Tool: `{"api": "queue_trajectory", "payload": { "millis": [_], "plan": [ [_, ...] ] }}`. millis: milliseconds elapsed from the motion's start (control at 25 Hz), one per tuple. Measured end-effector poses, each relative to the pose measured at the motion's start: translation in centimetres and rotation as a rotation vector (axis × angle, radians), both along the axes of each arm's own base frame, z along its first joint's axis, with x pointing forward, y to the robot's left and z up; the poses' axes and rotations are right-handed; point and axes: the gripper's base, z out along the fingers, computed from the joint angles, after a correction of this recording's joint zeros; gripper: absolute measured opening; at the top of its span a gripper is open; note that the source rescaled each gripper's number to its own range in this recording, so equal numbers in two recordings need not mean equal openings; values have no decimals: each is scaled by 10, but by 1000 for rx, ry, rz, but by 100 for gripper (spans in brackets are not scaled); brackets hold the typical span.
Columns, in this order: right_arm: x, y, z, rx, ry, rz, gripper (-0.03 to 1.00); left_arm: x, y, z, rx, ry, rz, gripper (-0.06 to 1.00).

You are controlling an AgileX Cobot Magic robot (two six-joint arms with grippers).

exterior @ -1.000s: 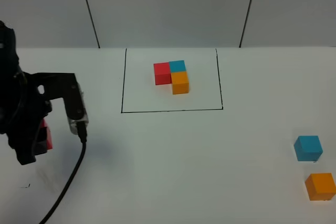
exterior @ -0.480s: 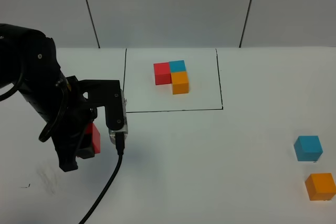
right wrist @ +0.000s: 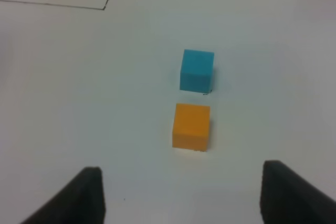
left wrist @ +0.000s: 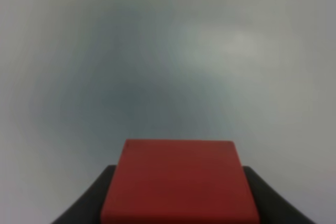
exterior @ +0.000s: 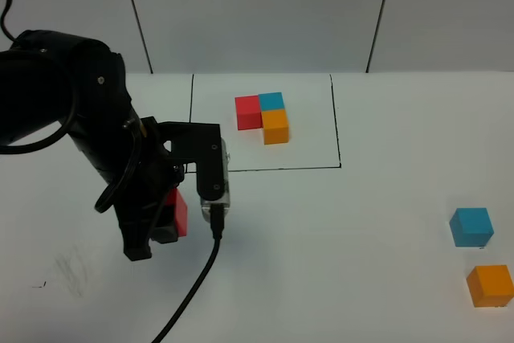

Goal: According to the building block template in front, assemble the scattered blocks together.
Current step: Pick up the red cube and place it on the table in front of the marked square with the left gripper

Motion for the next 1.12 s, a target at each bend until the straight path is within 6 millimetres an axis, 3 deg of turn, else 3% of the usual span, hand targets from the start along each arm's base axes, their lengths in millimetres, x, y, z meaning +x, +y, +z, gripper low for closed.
{"api": "queue_trajectory", "payload": {
  "millis": [240,600,880,1120],
  "plan": [
    [0,0,0,0,0,0,34,17,-18,-3,6,23,12,0],
    [0,0,0,0,0,0,34,24,-51,-21,55,22,-57,0],
    [0,0,0,0,0,0,34,31,-53,-38,121,28,-44,0],
    [0,0,0,0,0,0,34,35,-56,-38,100,-4,-43,0]
  ]
}}
